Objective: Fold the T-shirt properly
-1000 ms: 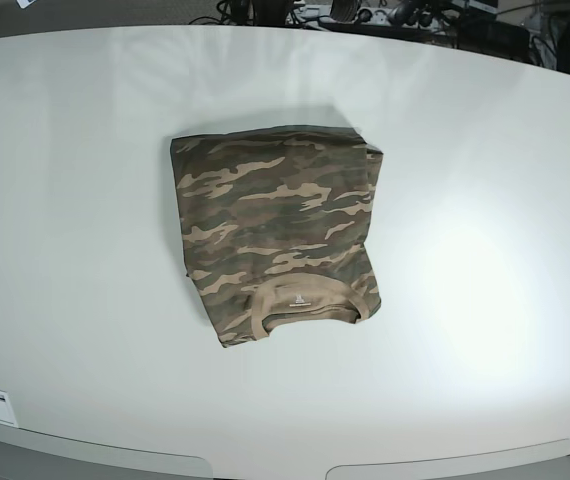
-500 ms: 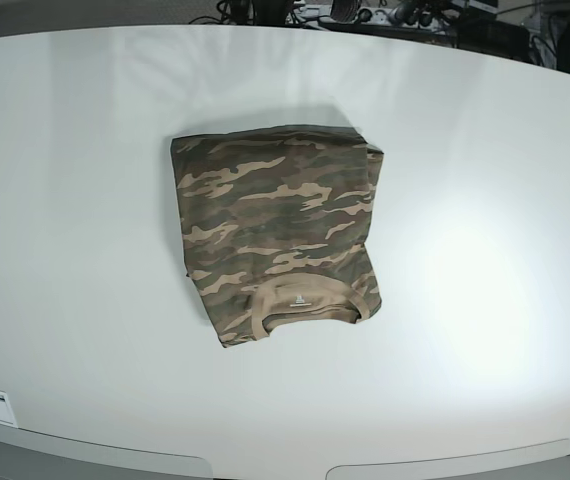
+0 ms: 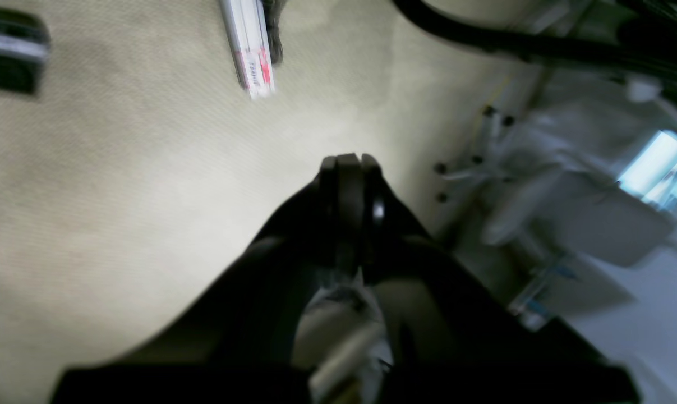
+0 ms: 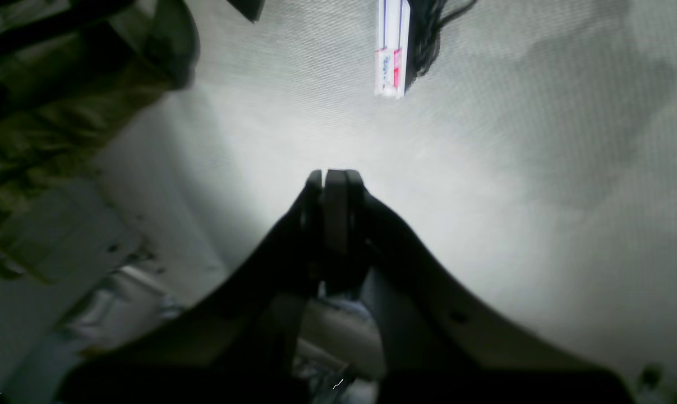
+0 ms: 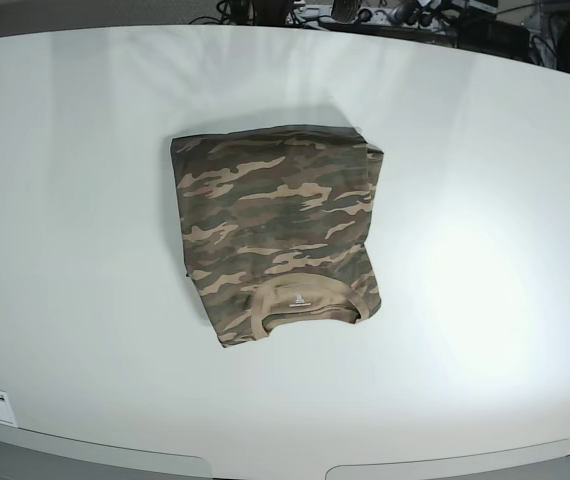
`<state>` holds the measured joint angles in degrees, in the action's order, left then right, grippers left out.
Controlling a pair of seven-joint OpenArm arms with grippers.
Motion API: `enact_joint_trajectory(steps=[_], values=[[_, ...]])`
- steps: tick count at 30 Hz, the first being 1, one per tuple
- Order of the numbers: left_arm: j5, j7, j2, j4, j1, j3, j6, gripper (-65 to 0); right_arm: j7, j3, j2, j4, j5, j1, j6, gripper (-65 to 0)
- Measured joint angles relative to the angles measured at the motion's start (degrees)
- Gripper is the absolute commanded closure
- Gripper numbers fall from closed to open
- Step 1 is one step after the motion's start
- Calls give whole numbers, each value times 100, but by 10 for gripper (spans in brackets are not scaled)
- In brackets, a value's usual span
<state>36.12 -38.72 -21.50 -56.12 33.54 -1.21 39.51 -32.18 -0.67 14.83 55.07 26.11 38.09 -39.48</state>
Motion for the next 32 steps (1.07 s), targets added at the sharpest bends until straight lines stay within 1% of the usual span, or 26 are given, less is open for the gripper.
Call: enact_joint_trajectory(steps=[1, 3, 6, 7, 8, 9, 11, 13, 14, 15, 16, 18, 19, 20, 21, 23, 25, 28, 31, 32], values=[[-223, 313, 61, 160, -153, -109, -7, 0, 238, 133, -9, -151, -229, -118, -2, 0], [-728, 968, 166, 404, -407, -317, -9, 0, 516, 367, -22, -376, -682, -374, 2, 0], [-1513, 1862, 291, 629, -754, -629, 0, 0, 798, 654, -9, -538, -1102, -697, 509, 0], [-1799, 2070, 332, 693, -887, -737, -15, 0, 887, 732, -9, -560, -1134, -798, 767, 0], [-2039, 2208, 389, 758, -1029, -861, -216, 0, 997, 804, -9, -573, -1172, -901, 1023, 0], [-2267, 2332, 452, 837, -1169, -992, -533, 0, 1069, 874, -7, -590, -1191, -1001, 1244, 0], [-2592, 2568, 568, 1008, -1405, -1250, -1211, 0, 1143, 966, -24, -592, -1174, -1156, 1696, 0], [-2745, 2789, 719, 1215, -1547, -1504, -1982, 0, 1161, 1014, -109, -608, -1250, -1255, 2179, 0], [-2820, 2914, 811, 1342, -1596, -1624, -2341, 0, 1161, 1023, -173, -660, -1349, -1311, 2304, 0], [-2857, 3093, 898, 1464, -1620, -1759, -2636, 0, 1207, 1032, -256, -728, -1517, -1360, 2463, 0], [-2839, 3274, 997, 1589, -1631, -1891, -2863, 0, 1244, 1032, -348, -828, -1631, -1414, 2540, 0], [-2850, 3471, 1220, 1860, -1674, -2155, -3211, 0, 1432, 1038, -546, -1099, -1808, -1523, 2577, 0], [-2837, 3609, 1329, 1993, -1705, -2269, -3447, 0, 1528, 1045, -649, -1252, -1943, -1578, 2577, 0], [-2730, 3790, 1438, 2133, -1738, -2367, -3644, 0, 1585, 1054, -741, -1408, -2081, -1639, 2575, 0], [-2533, 3932, 1513, 2253, -1777, -2444, -3770, 0, 1665, 1056, -800, -1543, -2186, -1692, 2570, 0], [-2212, 4240, 1617, 2507, -1869, -2570, -3991, 0, 1832, 1054, -890, -1733, -2358, -1775, 2677, 0], [-1939, 4385, 1674, 2750, -2022, -2695, -4076, 0, 1827, 1054, -949, -1818, -2507, -1843, 2728, 0], [-1674, 4371, 1720, 2977, -2218, -2802, -4085, 0, 1878, 1047, -1025, -1818, -2505, -1840, 2761, 0], [-1593, 4371, 1746, 2992, -2262, -2835, -4050, 0, 1917, 1047, -1126, -1829, -2505, -1836, 2802, 0], [-1593, 4369, 1753, 2990, -2260, -2835, -4009, 0, 1937, 1047, -1169, -1829, -2505, -1843, 2870, 0]])
